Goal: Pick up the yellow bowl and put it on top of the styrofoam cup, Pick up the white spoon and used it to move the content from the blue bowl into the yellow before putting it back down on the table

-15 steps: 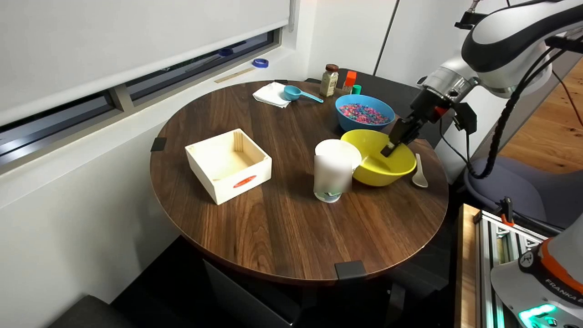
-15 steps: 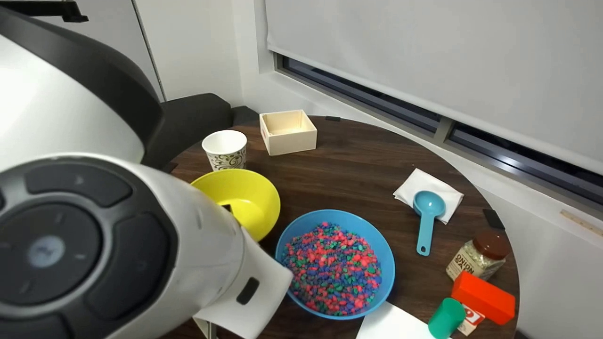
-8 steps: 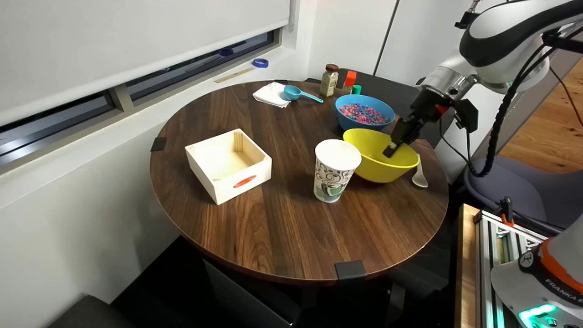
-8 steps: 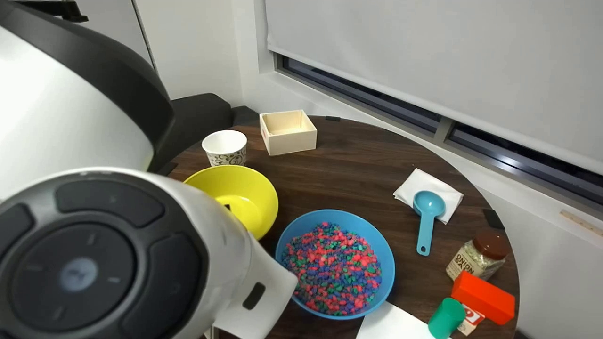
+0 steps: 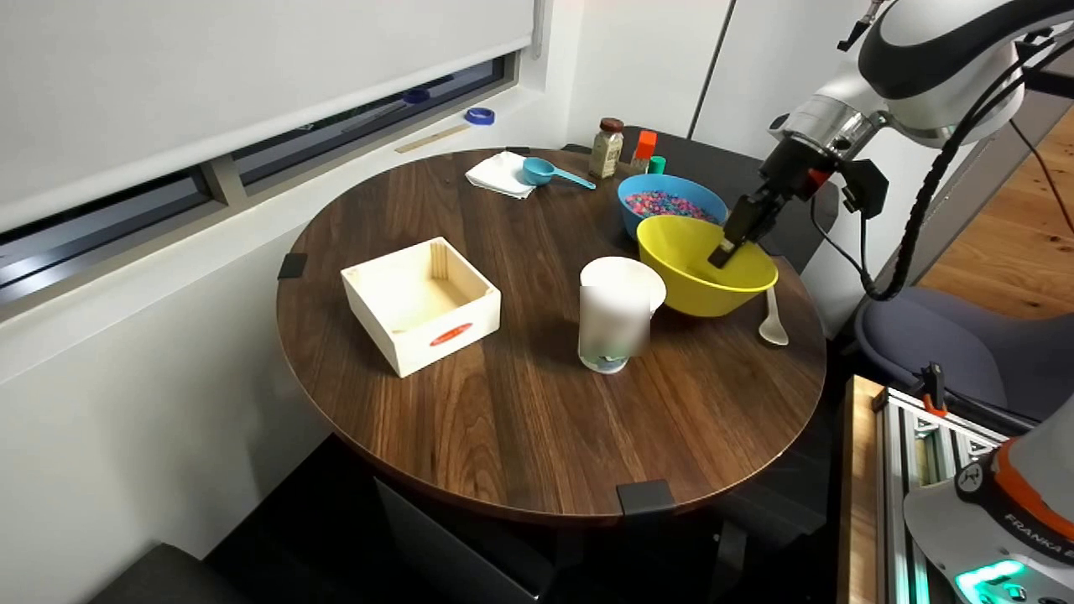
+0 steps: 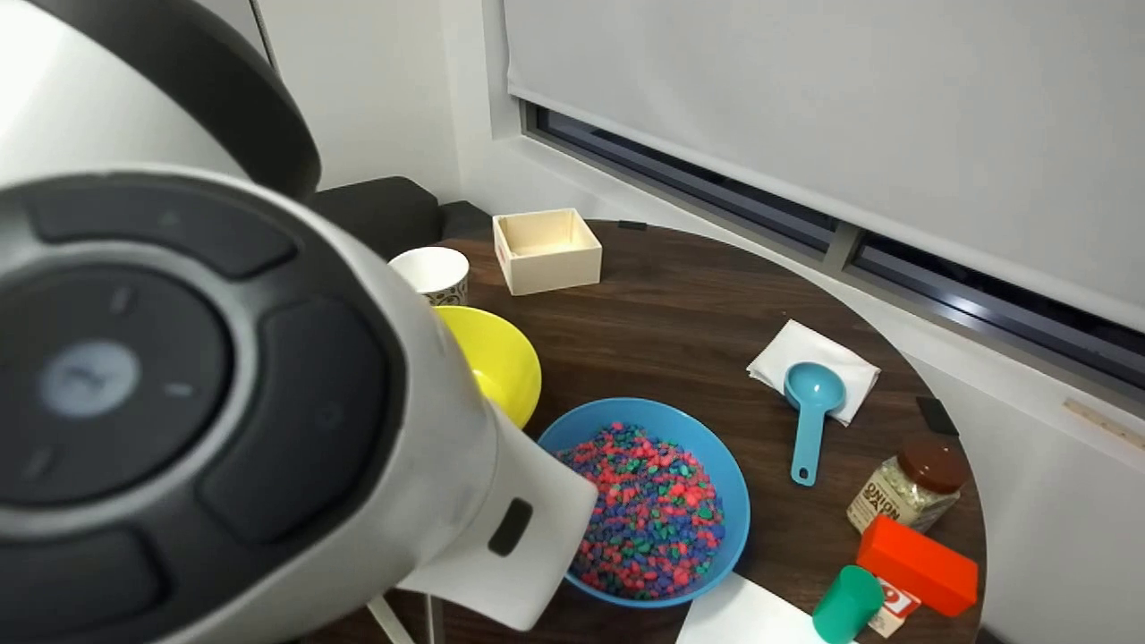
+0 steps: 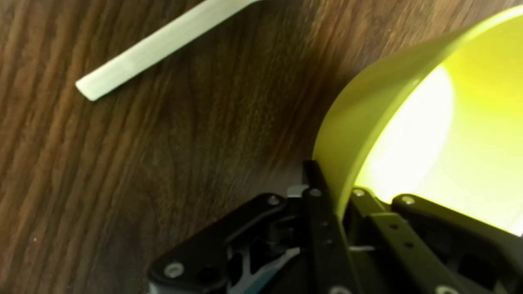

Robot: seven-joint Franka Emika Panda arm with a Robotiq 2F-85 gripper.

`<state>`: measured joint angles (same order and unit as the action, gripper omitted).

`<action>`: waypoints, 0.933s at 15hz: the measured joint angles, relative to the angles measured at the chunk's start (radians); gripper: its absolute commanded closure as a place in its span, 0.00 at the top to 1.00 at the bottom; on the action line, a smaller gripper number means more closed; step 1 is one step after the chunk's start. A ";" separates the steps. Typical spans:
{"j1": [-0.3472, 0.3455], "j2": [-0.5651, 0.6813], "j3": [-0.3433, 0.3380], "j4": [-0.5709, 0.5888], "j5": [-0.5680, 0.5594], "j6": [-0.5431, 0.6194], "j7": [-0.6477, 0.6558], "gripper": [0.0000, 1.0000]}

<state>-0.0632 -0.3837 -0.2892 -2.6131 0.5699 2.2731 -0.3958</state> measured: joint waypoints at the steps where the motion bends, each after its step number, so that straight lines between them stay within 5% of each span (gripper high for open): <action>1: -0.002 -0.006 0.007 0.007 -0.021 0.000 0.003 0.01; 14: 0.024 -0.059 0.068 0.125 -0.105 -0.033 0.011 0.01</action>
<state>-0.0387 -0.4429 -0.2210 -2.4879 0.4647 2.2398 -0.3851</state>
